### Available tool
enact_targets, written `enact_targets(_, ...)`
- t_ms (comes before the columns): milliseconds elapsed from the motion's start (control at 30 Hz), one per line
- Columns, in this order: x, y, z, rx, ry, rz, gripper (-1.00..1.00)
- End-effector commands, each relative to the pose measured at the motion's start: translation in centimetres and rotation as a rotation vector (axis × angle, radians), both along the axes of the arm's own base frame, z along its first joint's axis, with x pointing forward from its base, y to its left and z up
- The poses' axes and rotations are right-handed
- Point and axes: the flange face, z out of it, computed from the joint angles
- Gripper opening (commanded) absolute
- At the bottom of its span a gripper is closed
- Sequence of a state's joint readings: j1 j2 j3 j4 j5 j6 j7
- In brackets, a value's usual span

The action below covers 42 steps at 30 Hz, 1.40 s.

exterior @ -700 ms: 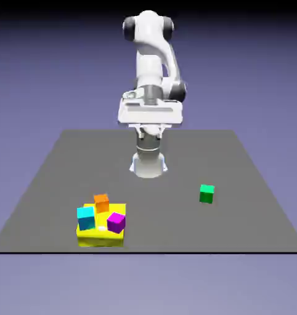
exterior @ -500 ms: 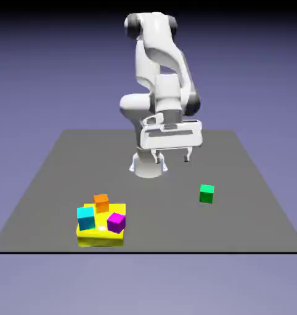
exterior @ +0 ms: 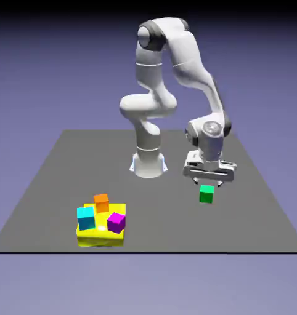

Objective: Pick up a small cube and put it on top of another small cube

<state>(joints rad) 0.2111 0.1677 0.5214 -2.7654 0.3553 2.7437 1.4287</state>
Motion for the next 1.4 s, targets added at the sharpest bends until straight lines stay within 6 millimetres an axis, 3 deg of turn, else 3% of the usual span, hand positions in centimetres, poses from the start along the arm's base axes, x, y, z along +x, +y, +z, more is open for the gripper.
enact_targets(0, -0.2, 0.0, -0.9, 0.000, 0.000, 0.000, 0.00)
enact_targets(100, -0.8, 0.0, -3.2, -0.002, 0.000, 0.001, 0.00)
enact_targets(133, -0.8, 0.0, -3.2, -0.002, 0.000, 0.001, -1.00)
enact_targets(167, -0.8, 0.0, -3.2, -0.002, 0.000, 0.001, -1.00)
enact_targets(400, 0.4, -0.2, 3.2, -0.002, 0.000, 0.001, -1.00)
enact_targets(467, 0.4, -0.3, 3.6, -0.002, 0.000, 0.001, -1.00)
enact_targets(533, 5.1, -2.3, 4.7, 0.012, 0.007, -0.145, -1.00)
enact_targets(667, 13.9, -9.2, 7.2, 0.031, 0.014, -0.436, -1.00)
enact_targets(833, 21.8, -22.3, 10.7, 0.037, 0.014, -0.797, -1.00)
enact_targets(967, 24.4, -35.5, 13.7, 0.025, 0.008, -1.086, -1.00)
enact_targets(1100, 23.1, -49.1, 16.9, -0.002, 0.001, -1.365, -1.00)
enact_targets(1133, 23.1, -49.2, 16.9, -0.002, 0.001, -1.365, -1.00)
enact_targets(1267, 23.2, -47.9, 10.1, -0.002, 0.001, -1.365, -1.00)
enact_targets(1300, 23.2, -47.9, 10.1, -0.002, 0.001, -1.365, 1.00)
enact_targets(1333, 23.2, -47.9, 10.1, -0.002, 0.001, -1.365, 1.00)
enact_targets(1367, 23.3, -48.2, 12.0, -0.001, 0.001, -1.365, 1.00)
